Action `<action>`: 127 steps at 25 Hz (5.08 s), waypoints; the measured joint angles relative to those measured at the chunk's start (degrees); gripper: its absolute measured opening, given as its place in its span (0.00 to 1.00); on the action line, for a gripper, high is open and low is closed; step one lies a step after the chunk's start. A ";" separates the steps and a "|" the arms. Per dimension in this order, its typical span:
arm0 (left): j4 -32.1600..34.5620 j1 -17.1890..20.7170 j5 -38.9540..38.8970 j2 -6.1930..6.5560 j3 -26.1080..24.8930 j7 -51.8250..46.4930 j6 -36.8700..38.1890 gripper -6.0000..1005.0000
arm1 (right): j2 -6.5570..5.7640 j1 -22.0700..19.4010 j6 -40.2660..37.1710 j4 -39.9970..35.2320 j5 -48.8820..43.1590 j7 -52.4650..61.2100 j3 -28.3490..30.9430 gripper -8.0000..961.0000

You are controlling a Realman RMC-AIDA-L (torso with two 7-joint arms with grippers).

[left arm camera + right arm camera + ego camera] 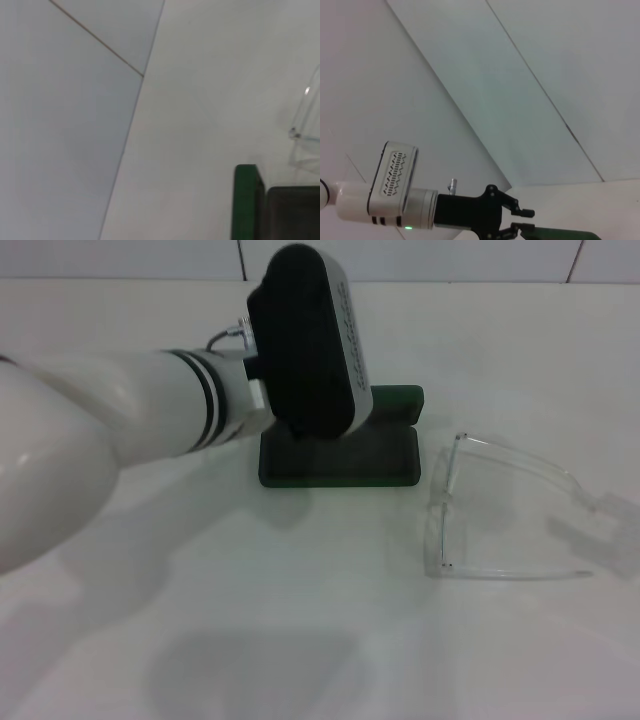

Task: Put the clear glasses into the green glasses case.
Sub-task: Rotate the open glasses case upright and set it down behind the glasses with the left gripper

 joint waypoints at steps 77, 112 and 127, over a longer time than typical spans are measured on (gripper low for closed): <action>-2.78 -10.22 0.08 -0.17 2.97 -3.71 15.95 0.18 | -1.27 0.17 4.42 3.96 1.49 -4.02 0.95 0.64; -6.71 -7.80 -0.74 -0.26 9.77 -7.76 0.61 0.18 | -1.22 -0.42 4.44 3.96 0.60 -4.48 0.63 0.64; -8.34 -7.06 -1.38 -0.27 10.87 -3.30 -1.72 0.21 | -1.16 -0.96 4.37 3.96 0.50 -5.07 0.76 0.63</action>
